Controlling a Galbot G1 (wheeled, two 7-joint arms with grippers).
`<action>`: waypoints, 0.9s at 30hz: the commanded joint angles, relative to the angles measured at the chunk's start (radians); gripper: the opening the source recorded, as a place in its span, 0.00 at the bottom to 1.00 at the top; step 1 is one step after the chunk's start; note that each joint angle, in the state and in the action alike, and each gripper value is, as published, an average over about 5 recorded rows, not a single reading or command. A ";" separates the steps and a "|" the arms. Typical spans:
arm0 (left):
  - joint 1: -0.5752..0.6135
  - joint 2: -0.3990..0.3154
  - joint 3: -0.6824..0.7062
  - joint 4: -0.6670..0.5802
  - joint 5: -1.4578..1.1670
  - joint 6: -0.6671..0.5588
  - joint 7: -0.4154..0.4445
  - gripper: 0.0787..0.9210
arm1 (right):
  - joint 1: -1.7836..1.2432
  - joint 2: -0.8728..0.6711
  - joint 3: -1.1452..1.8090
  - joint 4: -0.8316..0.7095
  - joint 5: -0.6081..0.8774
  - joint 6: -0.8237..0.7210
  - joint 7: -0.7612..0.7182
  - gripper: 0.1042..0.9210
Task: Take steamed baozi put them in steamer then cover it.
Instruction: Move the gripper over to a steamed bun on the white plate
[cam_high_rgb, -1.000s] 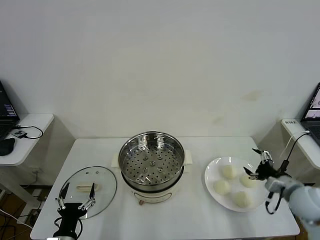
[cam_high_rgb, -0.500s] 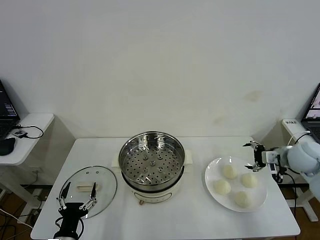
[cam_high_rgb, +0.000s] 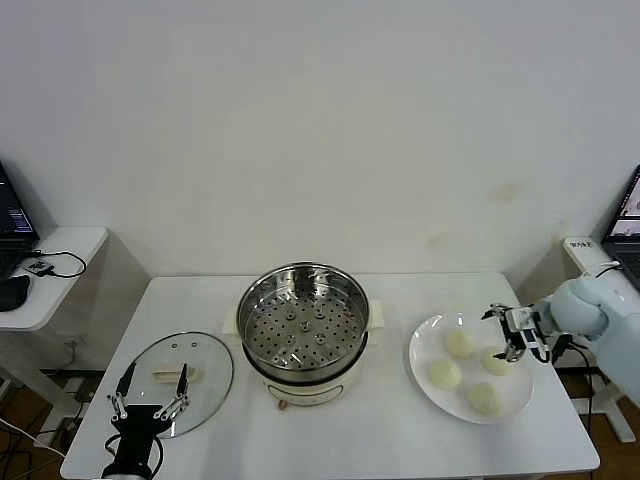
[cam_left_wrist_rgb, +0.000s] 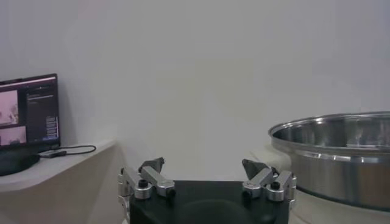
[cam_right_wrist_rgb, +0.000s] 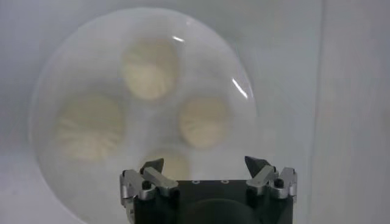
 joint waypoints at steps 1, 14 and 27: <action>0.000 0.000 -0.002 0.001 0.001 -0.002 0.001 0.88 | 0.057 0.050 -0.080 -0.059 -0.005 0.001 -0.015 0.88; 0.001 0.000 -0.016 0.013 0.005 -0.021 0.002 0.88 | 0.052 0.159 -0.088 -0.146 -0.049 0.004 0.021 0.88; 0.007 0.000 -0.021 0.018 0.005 -0.032 0.003 0.88 | 0.059 0.184 -0.091 -0.178 -0.079 -0.010 0.024 0.73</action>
